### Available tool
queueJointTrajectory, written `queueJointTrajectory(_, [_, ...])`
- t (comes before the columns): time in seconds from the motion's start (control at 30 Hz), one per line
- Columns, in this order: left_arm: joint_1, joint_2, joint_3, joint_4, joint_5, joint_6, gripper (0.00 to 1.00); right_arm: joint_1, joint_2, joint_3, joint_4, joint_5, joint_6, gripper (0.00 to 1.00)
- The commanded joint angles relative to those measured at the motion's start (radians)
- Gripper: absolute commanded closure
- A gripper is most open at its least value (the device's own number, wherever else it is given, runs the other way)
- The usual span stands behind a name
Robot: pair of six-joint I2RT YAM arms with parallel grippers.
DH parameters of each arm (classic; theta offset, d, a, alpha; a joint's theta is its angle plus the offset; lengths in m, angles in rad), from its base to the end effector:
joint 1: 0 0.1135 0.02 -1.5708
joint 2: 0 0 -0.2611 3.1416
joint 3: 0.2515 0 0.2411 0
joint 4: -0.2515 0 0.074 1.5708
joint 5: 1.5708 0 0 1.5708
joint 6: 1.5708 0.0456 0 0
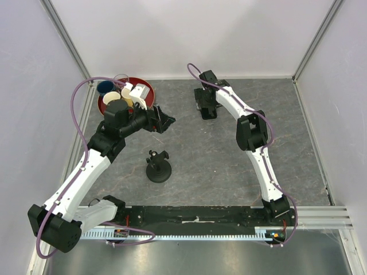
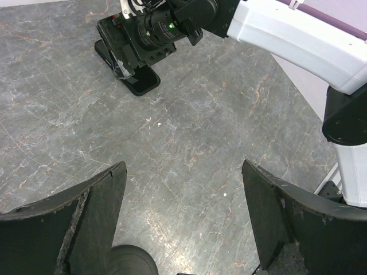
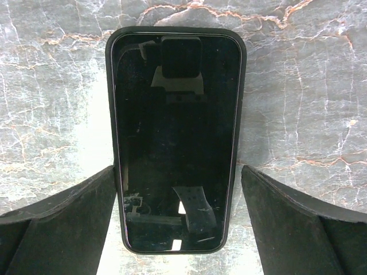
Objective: Place the phone on the phone stand
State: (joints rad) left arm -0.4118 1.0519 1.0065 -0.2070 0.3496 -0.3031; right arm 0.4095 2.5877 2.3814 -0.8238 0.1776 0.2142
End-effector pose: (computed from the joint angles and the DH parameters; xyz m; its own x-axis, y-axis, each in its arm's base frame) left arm 0.2134 -0.1102 0.3604 -0.4214 -0.1220 -0.8986 0.5807 0.7248 -0.3707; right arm 0.5023 0.2092 0.1598 -0.8341 -0.1339 -0.5352 -0.1342 0.9902 -0.0386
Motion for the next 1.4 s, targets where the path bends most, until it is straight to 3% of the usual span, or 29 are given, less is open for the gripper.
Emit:
queueJointTrajectory(0.0, [0.004,0.0,-0.005,0.041,0.025,-0.024,0.13,-0.001,0.04,0.067,-0.064,-0.01,0.019,0.07])
queueJointTrajectory(0.37, [0.004,0.007,-0.003,0.043,0.031,-0.027,0.13,0.0,0.048,0.081,-0.139,0.007,0.013,0.12])
queueJointTrajectory(0.53, [0.004,0.008,-0.003,0.043,0.032,-0.027,0.13,0.008,0.045,0.079,-0.156,-0.001,-0.015,0.02])
queueJointTrajectory(0.63, [0.004,0.011,-0.005,0.041,0.031,-0.025,0.13,0.014,0.052,0.09,-0.153,0.008,-0.021,0.03])
queueJointTrajectory(0.77, [0.004,0.013,-0.005,0.041,0.032,-0.027,0.13,0.018,0.058,0.101,-0.137,0.028,-0.012,0.16])
queueJointTrajectory(0.97, [0.004,0.011,-0.005,0.041,0.035,-0.027,0.13,0.02,0.06,0.105,-0.127,0.02,-0.018,0.46])
queueJointTrajectory(1.2, [0.004,0.008,-0.005,0.041,0.032,-0.027,0.13,0.02,-0.03,0.009,-0.025,0.003,-0.041,0.98])
queueJointTrajectory(1.37, [0.004,0.007,-0.005,0.041,0.034,-0.027,0.13,0.02,-0.165,-0.171,0.141,0.016,-0.059,1.0])
